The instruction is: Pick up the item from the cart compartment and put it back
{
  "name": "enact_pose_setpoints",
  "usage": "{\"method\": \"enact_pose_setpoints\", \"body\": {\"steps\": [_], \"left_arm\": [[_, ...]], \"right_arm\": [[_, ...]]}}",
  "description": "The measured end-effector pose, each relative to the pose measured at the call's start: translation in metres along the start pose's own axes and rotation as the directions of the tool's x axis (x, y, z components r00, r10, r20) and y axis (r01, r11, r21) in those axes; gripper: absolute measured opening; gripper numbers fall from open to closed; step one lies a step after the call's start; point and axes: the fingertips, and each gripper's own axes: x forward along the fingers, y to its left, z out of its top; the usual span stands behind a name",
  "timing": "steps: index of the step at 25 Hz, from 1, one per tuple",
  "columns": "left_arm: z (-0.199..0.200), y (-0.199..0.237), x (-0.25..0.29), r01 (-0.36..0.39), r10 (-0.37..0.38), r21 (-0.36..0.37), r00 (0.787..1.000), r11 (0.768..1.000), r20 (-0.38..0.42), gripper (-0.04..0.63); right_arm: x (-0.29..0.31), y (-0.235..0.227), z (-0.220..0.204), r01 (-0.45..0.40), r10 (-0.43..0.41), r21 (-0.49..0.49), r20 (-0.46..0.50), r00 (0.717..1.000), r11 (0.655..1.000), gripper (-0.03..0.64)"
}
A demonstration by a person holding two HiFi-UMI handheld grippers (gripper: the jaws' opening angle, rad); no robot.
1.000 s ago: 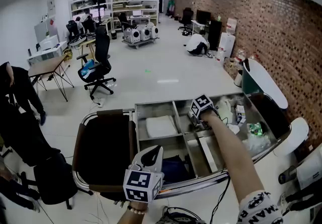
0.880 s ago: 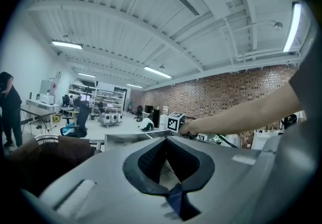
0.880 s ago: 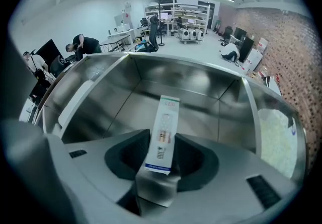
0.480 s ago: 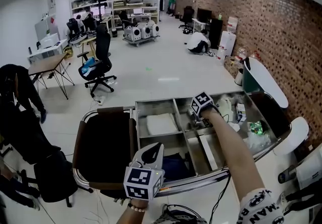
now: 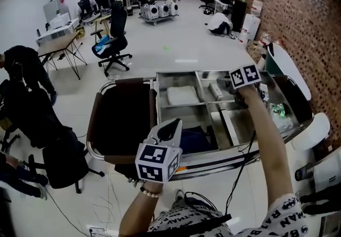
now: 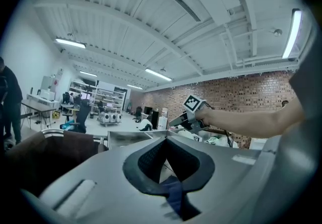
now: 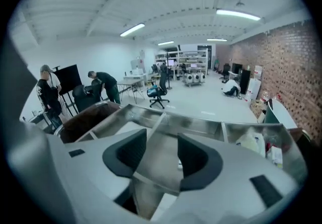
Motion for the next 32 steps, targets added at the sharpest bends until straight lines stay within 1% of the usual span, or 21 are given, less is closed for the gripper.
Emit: {"method": "enact_pose_setpoints", "body": {"steps": [1,3,4,5,7,10,12,13,16,18,21,26,27,30,32], "left_arm": [[-0.002,0.001,-0.005,-0.001,0.001,-0.005,1.0,1.0,0.002,0.002],[-0.007,0.004,-0.016,-0.003,0.003,-0.012,1.0,1.0,0.003,0.002],[-0.009,0.004,-0.022,-0.004,0.004,-0.016,1.0,1.0,0.002,0.002],[-0.013,0.005,-0.028,-0.006,0.006,-0.02,1.0,1.0,0.0,0.002],[-0.019,0.005,-0.042,-0.009,0.009,-0.03,1.0,1.0,-0.007,0.002],[-0.025,0.007,-0.064,-0.022,0.021,-0.044,1.0,0.999,-0.008,0.002],[-0.029,0.005,-0.079,-0.016,0.016,-0.049,1.0,0.999,-0.011,0.002],[-0.031,0.003,-0.086,-0.009,0.009,-0.049,1.0,0.999,-0.014,0.002],[-0.035,-0.006,-0.104,0.013,-0.013,-0.045,1.0,0.999,-0.018,0.002],[-0.037,-0.014,-0.113,0.026,-0.027,-0.045,1.0,0.999,-0.016,0.002],[-0.043,-0.026,-0.127,0.043,-0.044,-0.043,0.999,0.998,-0.019,0.002],[-0.057,-0.034,-0.151,0.034,-0.035,-0.057,0.999,0.998,-0.02,0.002],[-0.061,-0.035,-0.155,0.029,-0.03,-0.064,0.999,0.998,-0.02,0.002],[-0.069,-0.042,-0.167,0.007,-0.009,-0.087,1.0,0.996,-0.018,0.002],[-0.073,-0.049,-0.173,-0.009,0.008,-0.096,1.0,0.995,-0.012,0.002]], "right_arm": [[-0.014,0.01,0.003,-0.006,0.006,0.005,0.05,0.999,1.0,0.207],[-0.041,0.029,0.005,-0.002,0.0,0.008,0.139,0.99,1.0,0.067],[-0.053,0.04,0.004,-0.001,-0.001,0.011,0.177,0.984,1.0,0.059],[-0.066,0.051,0.0,-0.003,0.0,0.016,0.211,0.977,1.0,0.023],[-0.092,0.076,-0.008,-0.016,0.007,0.029,0.282,0.959,0.999,0.016],[-0.13,0.12,-0.017,-0.028,0.019,0.018,0.382,0.924,0.999,0.012],[-0.154,0.147,-0.028,-0.032,0.023,0.015,0.434,0.9,0.999,0.012],[-0.165,0.161,-0.035,-0.048,0.033,0.021,0.459,0.888,0.999,0.012],[-0.19,0.203,-0.055,-0.14,0.093,0.049,0.531,0.843,0.989,0.012],[-0.203,0.222,-0.067,-0.155,0.101,0.049,0.563,0.82,0.987,0.012],[-0.219,0.244,-0.09,-0.121,0.082,0.028,0.582,0.809,0.992,0.011],[-0.231,0.271,-0.138,-0.084,0.068,0.002,0.558,0.827,0.996,0.011],[-0.234,0.276,-0.147,-0.097,0.074,0.012,0.56,0.825,0.995,0.011],[-0.246,0.291,-0.173,-0.173,0.104,0.064,0.579,0.809,0.983,0.011],[-0.251,0.296,-0.192,-0.175,0.096,0.082,0.578,0.81,0.981,0.011]]}}
